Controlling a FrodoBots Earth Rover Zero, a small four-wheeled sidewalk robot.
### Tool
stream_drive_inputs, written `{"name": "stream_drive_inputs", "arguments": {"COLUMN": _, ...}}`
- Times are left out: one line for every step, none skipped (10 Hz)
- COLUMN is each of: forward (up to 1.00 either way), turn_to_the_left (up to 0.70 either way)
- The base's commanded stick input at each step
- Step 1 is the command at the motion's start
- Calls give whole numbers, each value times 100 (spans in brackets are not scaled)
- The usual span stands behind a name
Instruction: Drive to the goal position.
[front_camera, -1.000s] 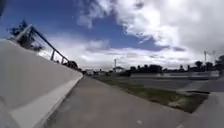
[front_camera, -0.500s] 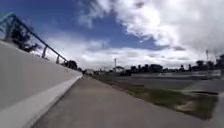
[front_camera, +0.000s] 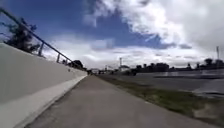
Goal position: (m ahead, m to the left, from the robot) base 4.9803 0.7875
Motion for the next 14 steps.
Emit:
{"name": "stream_drive_inputs", "arguments": {"forward": 70, "turn_to_the_left": 0}}
{"name": "stream_drive_inputs", "arguments": {"forward": 70, "turn_to_the_left": 0}}
{"name": "stream_drive_inputs", "arguments": {"forward": 70, "turn_to_the_left": 0}}
{"name": "stream_drive_inputs", "arguments": {"forward": 68, "turn_to_the_left": 0}}
{"name": "stream_drive_inputs", "arguments": {"forward": 58, "turn_to_the_left": 0}}
{"name": "stream_drive_inputs", "arguments": {"forward": 48, "turn_to_the_left": 0}}
{"name": "stream_drive_inputs", "arguments": {"forward": 0, "turn_to_the_left": 0}}
{"name": "stream_drive_inputs", "arguments": {"forward": 0, "turn_to_the_left": 0}}
{"name": "stream_drive_inputs", "arguments": {"forward": 0, "turn_to_the_left": 0}}
{"name": "stream_drive_inputs", "arguments": {"forward": 0, "turn_to_the_left": 0}}
{"name": "stream_drive_inputs", "arguments": {"forward": 0, "turn_to_the_left": 0}}
{"name": "stream_drive_inputs", "arguments": {"forward": 0, "turn_to_the_left": 0}}
{"name": "stream_drive_inputs", "arguments": {"forward": 0, "turn_to_the_left": 0}}
{"name": "stream_drive_inputs", "arguments": {"forward": 0, "turn_to_the_left": 0}}
